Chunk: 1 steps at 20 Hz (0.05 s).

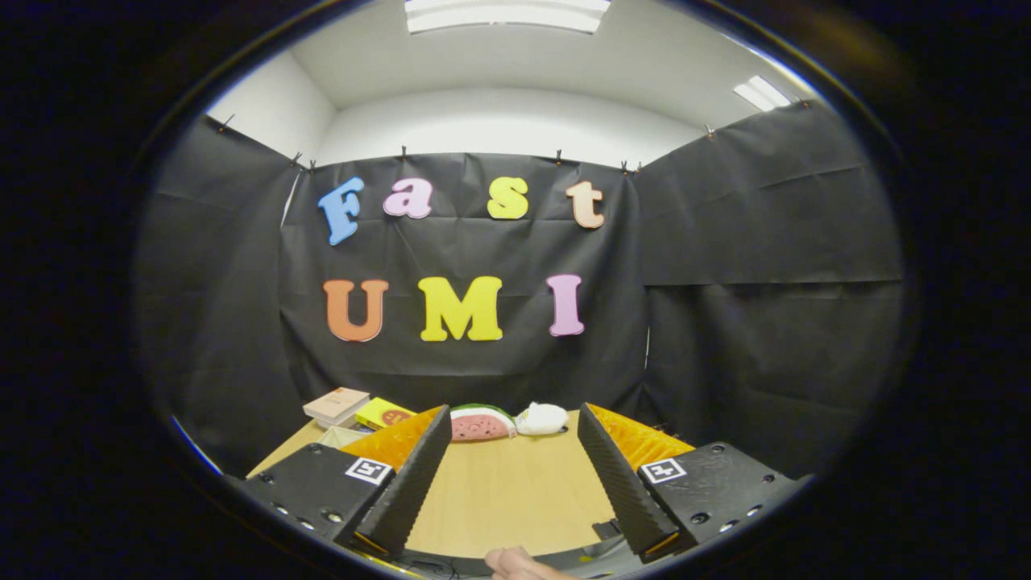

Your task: Open the storage box then place both shoes into the box .Put the left shoe in first, then the right shoe, with the right side of both shoes facing outward in a uniform manner.

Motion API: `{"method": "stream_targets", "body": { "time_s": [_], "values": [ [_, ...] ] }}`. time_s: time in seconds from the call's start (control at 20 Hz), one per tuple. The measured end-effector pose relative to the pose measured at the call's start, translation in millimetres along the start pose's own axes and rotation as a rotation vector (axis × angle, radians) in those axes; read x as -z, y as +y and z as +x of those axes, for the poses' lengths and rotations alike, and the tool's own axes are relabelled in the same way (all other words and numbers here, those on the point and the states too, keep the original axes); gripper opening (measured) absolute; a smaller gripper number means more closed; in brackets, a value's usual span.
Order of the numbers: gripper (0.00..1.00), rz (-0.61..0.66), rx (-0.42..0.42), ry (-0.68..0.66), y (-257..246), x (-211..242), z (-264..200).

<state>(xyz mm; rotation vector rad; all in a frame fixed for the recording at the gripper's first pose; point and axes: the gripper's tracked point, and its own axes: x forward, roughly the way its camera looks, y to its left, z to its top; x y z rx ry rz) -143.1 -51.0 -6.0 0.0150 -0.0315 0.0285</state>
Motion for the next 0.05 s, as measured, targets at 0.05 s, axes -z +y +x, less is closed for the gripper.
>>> {"method": "stream_targets", "body": {
  "time_s": [0.05],
  "values": [
    [0.96, -0.004, 0.001, 0.006, 0.9, 2.7, 2.1]
  ]
}}
